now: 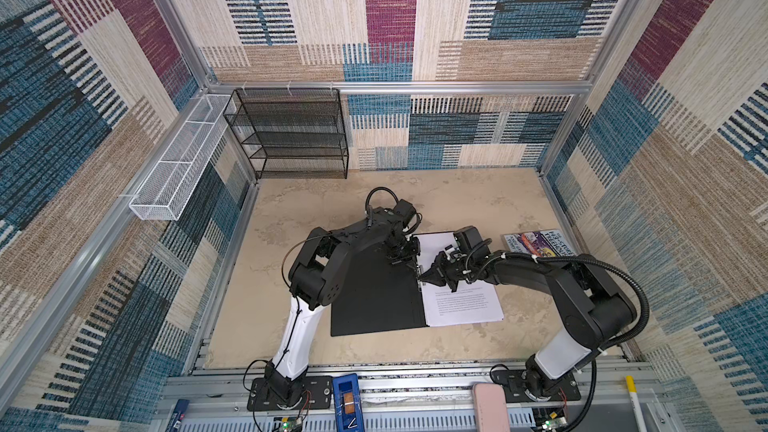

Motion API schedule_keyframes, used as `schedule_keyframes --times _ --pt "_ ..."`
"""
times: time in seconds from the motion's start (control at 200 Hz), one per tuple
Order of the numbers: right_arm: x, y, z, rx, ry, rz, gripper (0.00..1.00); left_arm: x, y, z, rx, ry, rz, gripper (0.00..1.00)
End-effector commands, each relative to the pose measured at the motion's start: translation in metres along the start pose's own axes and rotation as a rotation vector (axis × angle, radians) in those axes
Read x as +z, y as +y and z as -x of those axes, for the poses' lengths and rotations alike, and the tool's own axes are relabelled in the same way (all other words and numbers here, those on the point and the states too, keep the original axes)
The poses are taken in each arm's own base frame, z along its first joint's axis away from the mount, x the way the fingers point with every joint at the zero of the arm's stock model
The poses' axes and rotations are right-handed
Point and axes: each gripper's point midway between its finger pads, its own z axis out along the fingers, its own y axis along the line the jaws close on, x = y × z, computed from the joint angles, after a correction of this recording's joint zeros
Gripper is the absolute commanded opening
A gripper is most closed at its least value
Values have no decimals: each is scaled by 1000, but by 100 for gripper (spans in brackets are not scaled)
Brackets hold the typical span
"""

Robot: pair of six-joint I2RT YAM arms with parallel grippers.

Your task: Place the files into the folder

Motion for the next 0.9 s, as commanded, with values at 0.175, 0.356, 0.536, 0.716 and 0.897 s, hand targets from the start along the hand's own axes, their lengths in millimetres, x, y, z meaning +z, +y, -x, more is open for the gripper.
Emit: schedule_keyframes --times 0.175,0.356,0.536,0.716,0.897 --pt "-3 -49 6 51 -113 -86 0 6 43 7 -37 -17 149 0" --pt "0 -74 12 64 -153 -153 0 4 49 10 -36 -17 169 0" --pt "3 -94 20 75 -185 -213 0 5 54 8 -41 -8 177 0" --pt "9 -110 24 88 -191 -246 0 6 57 8 -49 -1 178 0" --pt "12 -120 27 84 -199 -272 0 8 60 5 -56 6 184 0"
